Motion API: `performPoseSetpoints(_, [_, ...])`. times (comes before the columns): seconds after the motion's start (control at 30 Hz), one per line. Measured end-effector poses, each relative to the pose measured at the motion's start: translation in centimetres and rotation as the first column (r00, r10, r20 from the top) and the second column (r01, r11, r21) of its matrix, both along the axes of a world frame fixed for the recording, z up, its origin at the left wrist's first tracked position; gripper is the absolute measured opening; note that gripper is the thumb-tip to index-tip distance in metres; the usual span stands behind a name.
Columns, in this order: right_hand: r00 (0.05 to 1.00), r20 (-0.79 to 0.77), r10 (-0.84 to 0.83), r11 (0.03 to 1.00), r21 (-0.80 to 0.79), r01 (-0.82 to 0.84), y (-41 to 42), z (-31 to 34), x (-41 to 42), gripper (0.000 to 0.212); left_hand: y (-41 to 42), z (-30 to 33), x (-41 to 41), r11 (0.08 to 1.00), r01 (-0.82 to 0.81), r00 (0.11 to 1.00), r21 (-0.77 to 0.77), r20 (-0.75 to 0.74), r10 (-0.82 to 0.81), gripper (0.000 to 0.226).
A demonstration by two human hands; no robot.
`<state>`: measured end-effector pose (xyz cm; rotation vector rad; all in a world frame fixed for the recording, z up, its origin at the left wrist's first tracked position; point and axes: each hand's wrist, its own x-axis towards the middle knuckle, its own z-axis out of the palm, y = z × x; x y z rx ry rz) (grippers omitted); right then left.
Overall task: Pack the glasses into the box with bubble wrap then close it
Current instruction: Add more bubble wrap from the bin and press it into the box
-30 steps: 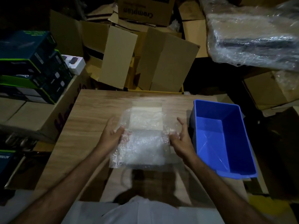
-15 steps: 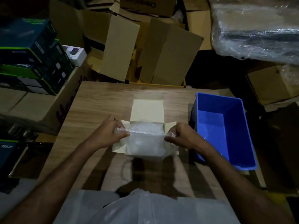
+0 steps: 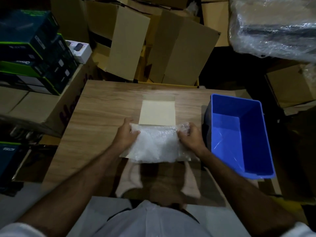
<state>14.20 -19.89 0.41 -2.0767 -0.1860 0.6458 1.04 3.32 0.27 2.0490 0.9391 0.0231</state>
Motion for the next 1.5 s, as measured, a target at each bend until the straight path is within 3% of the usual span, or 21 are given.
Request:
performPoseSetpoints(0.13, [0.992, 0.105, 0.072, 0.994, -0.089, -0.063, 1.2, -0.9, -0.2, 0.047, -0.7, -0.9, 0.9, 0.967, 0.123, 0.991, 0.224, 0.029, -0.133, 0.059])
performPoseSetpoints(0.2, [0.947, 0.268, 0.179, 0.972, -0.197, -0.128, 1.2, -1.1, -0.9, 0.069, -0.9, -0.9, 1.1, 0.907, 0.18, 0.983, 0.381, -0.032, -0.181, 0.06])
performPoseSetpoints(0.27, [0.78, 0.532, 0.33, 0.918, -0.372, -0.135, 0.9, -0.9, -1.6, 0.079, -1.3, -0.4, 0.6, 0.807, 0.221, 0.975, 0.548, -0.118, -0.186, 0.064])
performPoseSetpoints(0.33, [0.649, 0.651, 0.394, 0.896, -0.43, -0.114, 0.4, -0.3, -2.3, 0.072, -2.0, 0.1, -0.2, 0.755, 0.235, 0.971, 0.612, -0.117, -0.208, 0.062])
performPoseSetpoints(0.4, [0.647, 0.616, 0.449, 0.872, -0.461, -0.165, 0.2, -0.6, -3.1, 0.069, -2.8, -0.1, -0.9, 0.765, 0.295, 0.955, 0.573, -0.138, -0.265, 0.061])
performPoseSetpoints(0.53, [0.698, 0.423, 0.579, 0.78, -0.536, -0.322, 0.9, -2.3, -4.2, 0.079, -3.8, -0.9, -0.5, 0.845, 0.437, 0.885, 0.307, -0.316, -0.342, 0.083])
performPoseSetpoints(0.63, [0.756, 0.263, 0.6, 0.735, -0.556, -0.39, 2.0, -2.7, -4.4, 0.093, -4.6, -1.2, 0.0, 0.83, 0.489, 0.843, 0.268, -0.391, -0.371, 0.094])
performPoseSetpoints(0.73, [0.807, 0.18, 0.562, 0.754, -0.513, -0.411, 3.0, -3.2, -4.9, 0.1, -5.2, -1.3, -0.1, 0.828, 0.521, 0.817, 0.207, -0.403, -0.413, 0.1])
performPoseSetpoints(0.83, [0.837, 0.118, 0.534, 0.765, -0.488, -0.42, 3.7, -3.8, -5.2, 0.114, -5.3, -2.7, 0.0, 0.807, 0.568, 0.784, 0.158, -0.401, -0.473, 0.095])
performPoseSetpoints(0.9, [0.843, 0.079, 0.532, 0.756, -0.493, -0.431, 4.3, -4.2, -4.9, 0.12, -5.5, -3.1, 0.6, 0.803, 0.549, 0.808, 0.232, -0.392, -0.439, 0.085])
performPoseSetpoints(0.97, [0.837, 0.066, 0.543, 0.752, -0.482, -0.449, 5.0, -4.6, -4.3, 0.123, -5.7, -3.2, 1.3, 0.848, 0.489, 0.836, 0.203, -0.385, -0.39, 0.086])
performPoseSetpoints(1.07, [0.833, 0.026, 0.552, 0.745, -0.463, -0.48, 5.7, -5.0, -3.6, 0.126, -6.2, -2.7, 2.5, 0.847, 0.51, 0.807, 0.152, -0.425, -0.409, 0.077])
performPoseSetpoints(1.17, [0.776, 0.013, 0.631, 0.657, -0.54, -0.525, 6.4, -5.2, -3.5, 0.121, -6.0, -3.6, 2.8, 0.89, 0.449, 0.791, 0.079, -0.498, -0.355, 0.073])
performPoseSetpoints(1.23, [0.706, 0.009, 0.708, 0.564, -0.609, -0.557, 6.8, -5.0, -3.7, 0.118, -5.1, -4.2, 2.7, 0.88, 0.475, 0.733, 0.018, -0.56, -0.385, 0.079])
performPoseSetpoints(1.3, [0.664, -0.059, 0.746, 0.482, -0.639, -0.599, 6.8, -4.4, -3.6, 0.119, -4.1, -4.3, 2.8, 0.89, 0.455, 0.741, -0.04, -0.538, -0.403, 0.091])
performPoseSetpoints(1.33, [0.666, -0.113, 0.738, 0.471, -0.62, -0.628, 6.7, -3.8, -3.3, 0.119, -3.8, -4.0, 2.9, 0.888, 0.454, 0.737, -0.08, -0.526, -0.424, 0.1])
performPoseSetpoints(1.4, [0.669, -0.169, 0.724, 0.495, -0.549, -0.674, 6.1, -1.8, -2.3, 0.112, -3.4, -2.6, 2.8, 0.867, 0.477, 0.709, -0.146, -0.518, -0.478, 0.094])
performPoseSetpoints(1.5, [0.666, -0.03, 0.745, 0.587, -0.445, -0.676, 4.1, 0.7, -0.5, 0.088, -1.8, -0.6, 2.0, 0.909, 0.415, 0.826, -0.048, -0.398, -0.399, 0.077])
